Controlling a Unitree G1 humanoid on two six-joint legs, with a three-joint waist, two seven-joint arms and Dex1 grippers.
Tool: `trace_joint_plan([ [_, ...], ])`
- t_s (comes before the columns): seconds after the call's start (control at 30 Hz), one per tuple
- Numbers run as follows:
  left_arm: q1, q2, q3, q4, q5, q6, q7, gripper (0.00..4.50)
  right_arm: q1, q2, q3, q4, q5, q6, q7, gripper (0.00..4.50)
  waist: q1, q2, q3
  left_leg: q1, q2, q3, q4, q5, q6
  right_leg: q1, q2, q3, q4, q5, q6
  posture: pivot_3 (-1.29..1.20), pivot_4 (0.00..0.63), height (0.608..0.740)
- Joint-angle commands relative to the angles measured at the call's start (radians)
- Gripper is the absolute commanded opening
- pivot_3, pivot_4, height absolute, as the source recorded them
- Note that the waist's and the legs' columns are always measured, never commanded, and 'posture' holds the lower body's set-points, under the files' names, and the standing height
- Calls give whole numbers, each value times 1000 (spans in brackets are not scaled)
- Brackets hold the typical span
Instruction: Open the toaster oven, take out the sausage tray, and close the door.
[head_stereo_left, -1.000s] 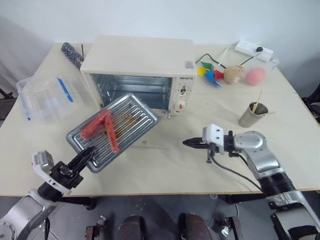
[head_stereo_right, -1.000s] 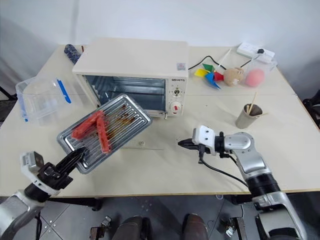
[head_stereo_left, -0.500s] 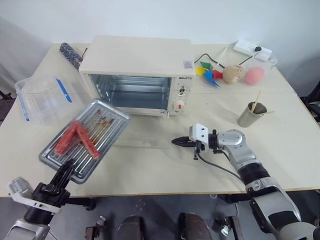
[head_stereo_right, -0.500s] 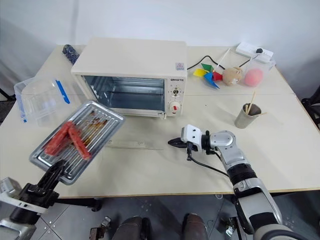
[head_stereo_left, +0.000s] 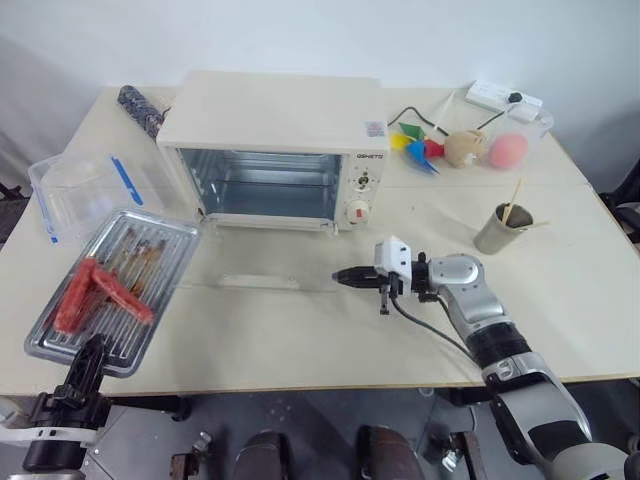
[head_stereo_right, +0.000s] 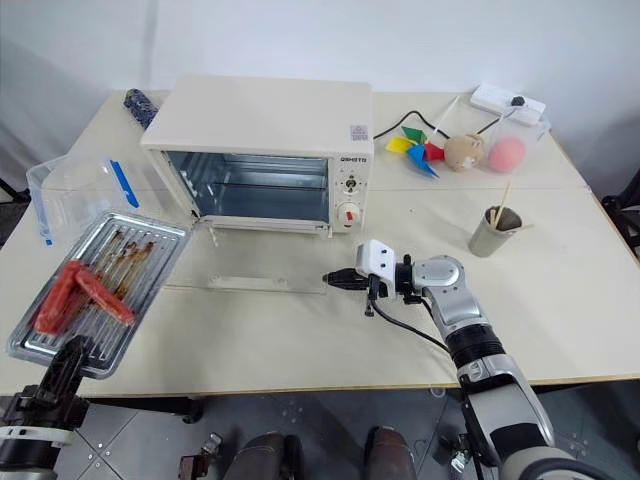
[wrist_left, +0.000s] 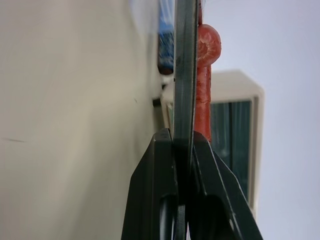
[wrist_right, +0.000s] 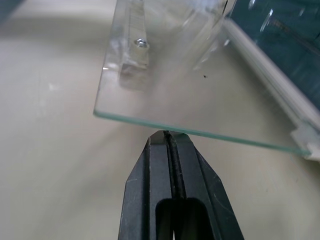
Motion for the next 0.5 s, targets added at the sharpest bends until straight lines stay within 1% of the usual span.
trace_joint_plan([
  [0.03, 8, -34, 34, -40, -30, -26, 18, 0, 6, 5, -20, -73, 42, 33, 15, 36, 0, 0, 0, 0, 0, 0, 0, 0, 0, 0, 0, 0, 0, 0, 0, 0, 150, 740],
  [0.23, 33, -67, 53, -57, -30, -42, 18, 0, -39, 4, -48, -99, 77, 105, 10, 36, 0, 0, 0, 0, 0, 0, 0, -1, 1, 0, 0, 0, -1, 0, 0, 0, 150, 740],
  [0.33, 55, -72, 62, -58, -30, -36, 7, 0, -107, 3, -72, -68, 100, 136, 12, 36, -2, 0, 0, -1, 0, 1, 0, -1, 1, 0, 0, 0, -1, 0, 0, 0, 150, 740],
  [0.4, 63, -70, 51, -63, -30, -26, 1, 0, -156, 12, -88, -37, 107, 142, 10, 36, -1, 0, 0, -1, 0, 1, 0, -1, 1, -1, 0, 1, -2, 0, 0, 0, 150, 740],
  [0.5, 79, -35, 4, -71, -30, 11, -2, 0, -223, 32, -109, 7, 105, 128, -4, 36, -1, 0, 0, -1, 1, 1, 0, -2, 1, -1, 1, 1, -2, 0, 0, 0, 150, 740],
])
